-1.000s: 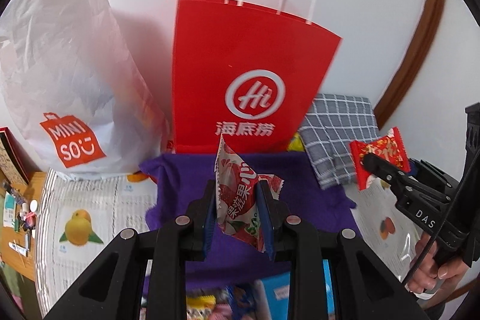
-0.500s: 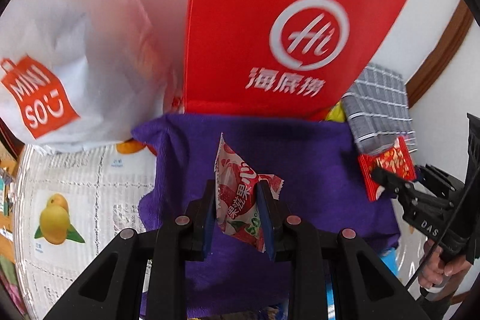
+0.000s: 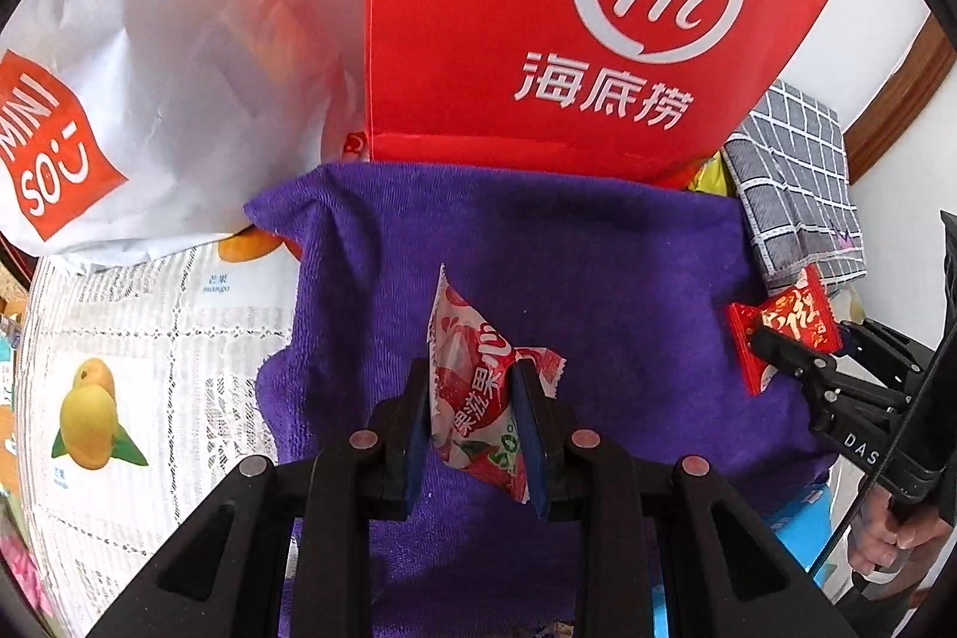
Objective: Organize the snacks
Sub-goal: 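Carry both packets onto the purple towel and open both grippers, then move the right gripper to the green chip bag and grasp it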
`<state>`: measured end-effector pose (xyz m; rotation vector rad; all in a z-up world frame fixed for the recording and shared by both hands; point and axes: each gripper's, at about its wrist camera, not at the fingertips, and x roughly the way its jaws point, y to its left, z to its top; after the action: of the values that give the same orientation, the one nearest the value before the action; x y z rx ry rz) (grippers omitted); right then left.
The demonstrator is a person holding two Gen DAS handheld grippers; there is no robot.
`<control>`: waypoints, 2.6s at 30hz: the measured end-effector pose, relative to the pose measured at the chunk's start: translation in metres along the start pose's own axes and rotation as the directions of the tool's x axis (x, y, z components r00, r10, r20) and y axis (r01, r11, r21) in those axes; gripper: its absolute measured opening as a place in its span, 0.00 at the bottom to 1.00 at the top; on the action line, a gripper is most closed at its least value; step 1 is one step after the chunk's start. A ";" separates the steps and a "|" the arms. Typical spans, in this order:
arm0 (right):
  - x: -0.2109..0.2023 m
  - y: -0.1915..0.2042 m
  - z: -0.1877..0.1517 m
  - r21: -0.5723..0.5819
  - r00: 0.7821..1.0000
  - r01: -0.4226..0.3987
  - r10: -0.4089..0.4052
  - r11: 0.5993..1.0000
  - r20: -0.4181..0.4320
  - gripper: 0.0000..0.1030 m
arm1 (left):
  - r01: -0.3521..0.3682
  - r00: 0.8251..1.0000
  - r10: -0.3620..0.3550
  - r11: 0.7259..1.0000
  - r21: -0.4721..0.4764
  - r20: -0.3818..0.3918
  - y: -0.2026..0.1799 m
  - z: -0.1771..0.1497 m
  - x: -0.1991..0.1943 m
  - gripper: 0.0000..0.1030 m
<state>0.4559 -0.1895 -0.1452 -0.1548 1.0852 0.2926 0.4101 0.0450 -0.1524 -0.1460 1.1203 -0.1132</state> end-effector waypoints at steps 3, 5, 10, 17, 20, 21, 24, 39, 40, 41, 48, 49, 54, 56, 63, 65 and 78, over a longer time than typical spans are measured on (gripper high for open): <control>0.002 0.000 0.000 0.004 1.000 0.008 -0.008 1.000 -0.007 0.39 | 0.002 1.000 -0.002 1.000 -0.002 -0.010 -0.001 0.000 0.004 0.24; 0.004 -0.001 0.001 0.012 1.000 0.005 -0.005 1.000 -0.013 0.39 | -0.005 1.000 0.005 1.000 -0.001 -0.015 -0.002 0.000 0.006 0.24; 0.004 -0.008 0.001 0.032 1.000 0.010 -0.009 0.999 -0.029 0.40 | -0.017 1.000 0.017 1.000 -0.009 -0.024 -0.005 0.001 0.011 0.24; -0.018 -0.015 0.002 0.043 1.000 -0.009 0.009 0.999 -0.003 0.59 | -0.012 1.000 0.011 1.000 -0.021 -0.018 0.000 0.003 0.009 0.27; -0.032 -0.014 0.003 0.032 0.999 0.006 -0.007 0.999 0.031 0.59 | 0.002 1.000 -0.003 1.000 -0.027 -0.011 0.003 0.004 0.005 0.27; -0.035 -0.014 0.004 0.031 0.999 0.008 -0.009 0.999 0.038 0.59 | 0.011 1.000 -0.011 1.000 -0.028 -0.002 0.004 0.004 0.003 0.29; -0.046 -0.011 0.004 0.033 0.997 0.014 -0.017 0.999 0.070 0.59 | 0.009 1.000 -0.009 1.000 -0.029 0.013 0.004 0.005 -0.003 0.46; -0.111 0.000 -0.008 0.113 0.974 0.011 -0.036 0.994 0.223 0.59 | -0.022 0.992 0.020 1.000 0.014 0.124 0.000 0.005 -0.072 0.53; -0.118 0.000 -0.011 0.119 0.972 0.003 -0.031 0.993 0.233 0.59 | -0.024 0.989 0.022 1.000 0.014 0.144 0.002 0.002 -0.081 0.56; -0.126 -0.001 -0.016 0.126 0.971 -0.013 -0.018 0.992 0.240 0.59 | -0.028 0.986 0.027 1.000 0.009 0.163 0.005 -0.003 -0.093 0.60; -0.162 0.004 -0.060 0.155 0.968 -0.042 0.002 0.987 0.250 0.59 | -0.026 0.984 0.026 1.000 -0.002 0.176 0.018 -0.040 -0.138 0.60; -0.166 0.008 -0.070 0.155 0.970 -0.047 0.008 0.987 0.242 0.59 | -0.020 0.985 0.021 1.000 -0.011 0.173 0.021 -0.047 -0.143 0.60; -0.173 0.018 -0.111 0.173 0.980 -0.037 0.002 0.984 0.201 0.59 | -0.005 0.988 0.015 0.998 -0.065 0.155 0.035 -0.083 -0.166 0.65; -0.171 0.021 -0.128 0.183 0.984 -0.038 0.006 0.982 0.176 0.59 | -0.017 0.989 0.029 0.997 -0.079 0.148 0.040 -0.099 -0.173 0.66; -0.163 0.039 -0.191 0.219 0.991 -0.125 0.109 0.968 0.083 0.59 | -0.037 0.983 0.053 0.995 -0.092 0.176 0.041 -0.142 -0.195 0.72; -0.163 0.049 -0.205 0.214 0.990 -0.130 0.116 0.968 0.075 0.62 | -0.032 0.985 0.045 0.996 -0.082 0.169 0.039 -0.152 -0.197 0.72; -0.153 0.100 -0.248 0.206 0.993 -0.085 0.066 0.975 0.096 0.75 | -0.065 0.986 0.068 0.998 -0.026 0.150 0.043 -0.205 -0.207 0.72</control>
<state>0.1490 -0.1848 -0.1221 0.0874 1.0282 0.2490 0.1363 0.1091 -0.0636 -0.1336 0.9746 -0.0302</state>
